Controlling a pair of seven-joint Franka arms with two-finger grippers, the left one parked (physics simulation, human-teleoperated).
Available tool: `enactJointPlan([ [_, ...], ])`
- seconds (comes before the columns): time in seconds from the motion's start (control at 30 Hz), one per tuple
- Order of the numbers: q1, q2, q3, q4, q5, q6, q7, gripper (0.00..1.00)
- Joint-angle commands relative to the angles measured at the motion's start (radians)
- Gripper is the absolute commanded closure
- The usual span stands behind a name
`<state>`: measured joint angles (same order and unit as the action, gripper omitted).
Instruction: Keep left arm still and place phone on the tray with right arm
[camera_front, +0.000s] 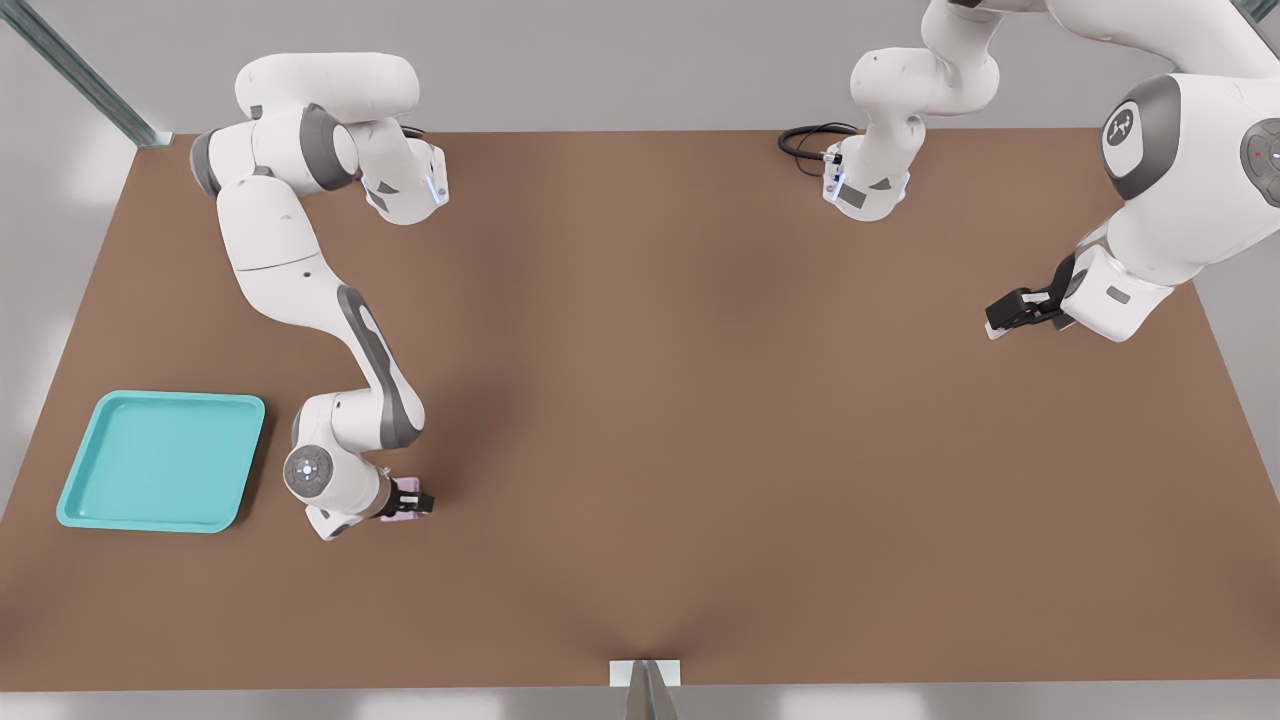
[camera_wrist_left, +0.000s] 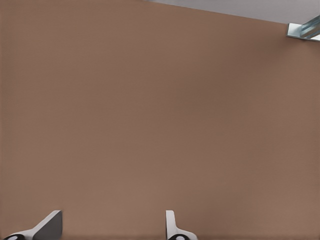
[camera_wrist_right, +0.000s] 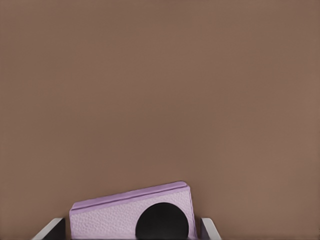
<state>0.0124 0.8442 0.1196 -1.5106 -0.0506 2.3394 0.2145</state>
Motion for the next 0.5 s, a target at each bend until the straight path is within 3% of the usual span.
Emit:
enactJointPlan([
  [0.0, 0.0, -0.002, 0.0, 0.0, 0.001, 0.002, -0.004, 0.0],
  [0.13, 0.0, 0.0, 0.0, 0.001, 0.001, 0.002, -0.004, 0.0],
  [0.27, 0.001, 0.0, 0.0, 0.001, 0.001, 0.0, -0.004, 0.21],
  [0.47, -0.022, -0.076, 0.002, 0.006, 0.001, -0.083, -0.043, 0.24],
])
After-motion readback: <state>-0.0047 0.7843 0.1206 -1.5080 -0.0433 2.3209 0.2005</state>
